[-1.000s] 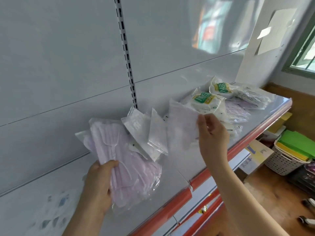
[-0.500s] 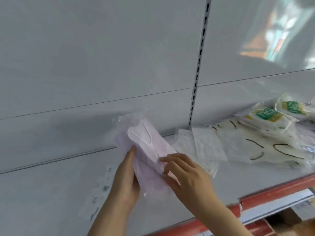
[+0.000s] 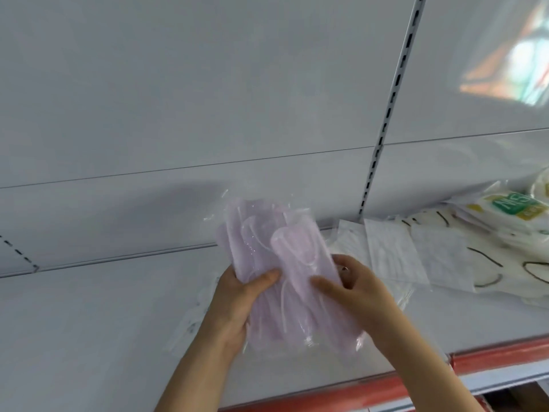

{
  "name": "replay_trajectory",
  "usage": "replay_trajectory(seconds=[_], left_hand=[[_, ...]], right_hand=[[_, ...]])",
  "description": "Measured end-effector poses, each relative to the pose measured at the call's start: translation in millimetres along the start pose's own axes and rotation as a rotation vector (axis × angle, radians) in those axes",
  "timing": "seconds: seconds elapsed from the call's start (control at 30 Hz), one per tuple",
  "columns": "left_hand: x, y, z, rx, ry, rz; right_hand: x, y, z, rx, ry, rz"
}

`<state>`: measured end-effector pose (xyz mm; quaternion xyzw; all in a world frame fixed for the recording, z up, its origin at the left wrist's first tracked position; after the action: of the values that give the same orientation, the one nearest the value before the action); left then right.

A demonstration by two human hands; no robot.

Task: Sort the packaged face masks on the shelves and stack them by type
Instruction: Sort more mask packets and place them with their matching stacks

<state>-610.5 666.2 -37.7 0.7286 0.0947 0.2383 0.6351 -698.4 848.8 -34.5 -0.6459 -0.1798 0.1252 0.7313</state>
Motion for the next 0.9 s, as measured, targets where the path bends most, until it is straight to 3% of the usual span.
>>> replay_trajectory(seconds=[0.13,0.23,0.37,0.5,0.57,0.63,0.73,0.8,0.9], left_hand=[[-2.2,4.1,6.3,-0.023,0.035,-0.005],[-0.1,8.7,3.7,-0.077,0.064,-0.017],[2.6,15.7,-15.1,-0.12,0.029,-0.018],[1.1,20.7,-45.7,-0.038,-0.168,0.028],[-5.4,18.6,-62.7,-0.082,-0.22,0.005],[-12.1,12.3,-77.9,-0.096,-0.2,-0.014],[-19.8,5.7,-106.1,-0.093,-0.215,-0.003],[-22.2,7.8,-135.8,-0.115,-0.206,0.002],[-22.0,14.6,-198.6,-0.151,-0.247,0.027]], right_hand=[[2.8,-9.2,13.2,-0.303,0.204,0.084],[7.7,-19.5,2.3,-0.551,0.15,0.103],[-1.4,-22.3,-15.2,-0.226,0.151,0.149],[-6.1,-17.6,-11.7,-0.015,0.267,0.041],[-3.9,-16.9,-1.6,0.012,0.276,0.129],[2.4,-16.5,14.6,-0.023,0.154,0.196],[13.0,-12.0,61.5,-0.19,0.051,0.137],[11.5,-4.6,117.3,-0.157,0.215,0.191],[5.5,8.1,235.2,0.2,0.643,0.227]])
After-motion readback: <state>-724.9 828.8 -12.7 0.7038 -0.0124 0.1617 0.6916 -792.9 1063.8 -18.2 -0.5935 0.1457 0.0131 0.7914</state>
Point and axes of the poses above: each hand's wrist, its own x-axis away from the middle knuckle, its own z-axis out of the back of the hand, y = z × x, the point moved 1 cm from there along -x, towards the middle knuckle, and after that the axes turned 12 degrees about -x, right-handed, at the moved point
